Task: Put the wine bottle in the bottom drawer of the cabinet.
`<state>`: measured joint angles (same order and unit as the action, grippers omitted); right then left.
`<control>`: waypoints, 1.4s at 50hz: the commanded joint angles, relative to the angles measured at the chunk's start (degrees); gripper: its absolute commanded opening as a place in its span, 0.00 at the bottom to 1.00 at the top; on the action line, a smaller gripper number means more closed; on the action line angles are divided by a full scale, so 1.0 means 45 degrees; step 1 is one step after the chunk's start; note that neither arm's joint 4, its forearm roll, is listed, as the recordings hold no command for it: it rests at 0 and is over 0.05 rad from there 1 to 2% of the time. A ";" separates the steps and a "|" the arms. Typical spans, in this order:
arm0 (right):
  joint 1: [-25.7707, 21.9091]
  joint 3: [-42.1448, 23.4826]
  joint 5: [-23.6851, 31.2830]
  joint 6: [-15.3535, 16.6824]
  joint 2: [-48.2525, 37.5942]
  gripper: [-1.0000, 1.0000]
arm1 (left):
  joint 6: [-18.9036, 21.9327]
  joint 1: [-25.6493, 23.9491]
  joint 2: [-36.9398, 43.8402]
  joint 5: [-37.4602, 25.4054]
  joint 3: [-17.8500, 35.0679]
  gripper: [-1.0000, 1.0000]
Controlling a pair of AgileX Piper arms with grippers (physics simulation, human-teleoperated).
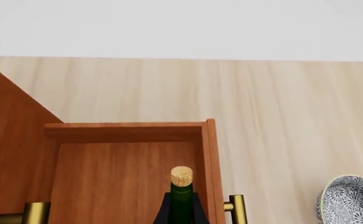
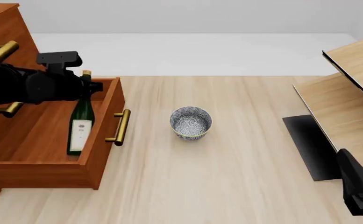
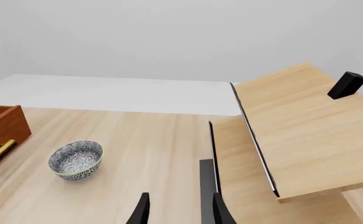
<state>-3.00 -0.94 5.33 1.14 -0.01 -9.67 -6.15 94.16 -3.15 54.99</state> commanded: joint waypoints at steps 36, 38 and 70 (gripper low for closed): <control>0.0036 -0.0168 0.0214 0.0076 -0.0001 1.00 | 0.0175 0.0224 0.1594 0.0648 -0.1021 0.00; 0.0036 -0.0168 0.0214 0.0076 -0.0001 1.00 | 0.0175 0.0224 0.1594 0.0648 -0.1021 0.00; 0.0050 -0.0075 0.0182 0.0064 0.0000 1.00 | -0.0029 0.0285 0.2283 0.1235 -0.1221 0.00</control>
<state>-2.79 -1.17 6.06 1.38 -0.01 -9.97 -4.86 103.27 2.51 51.22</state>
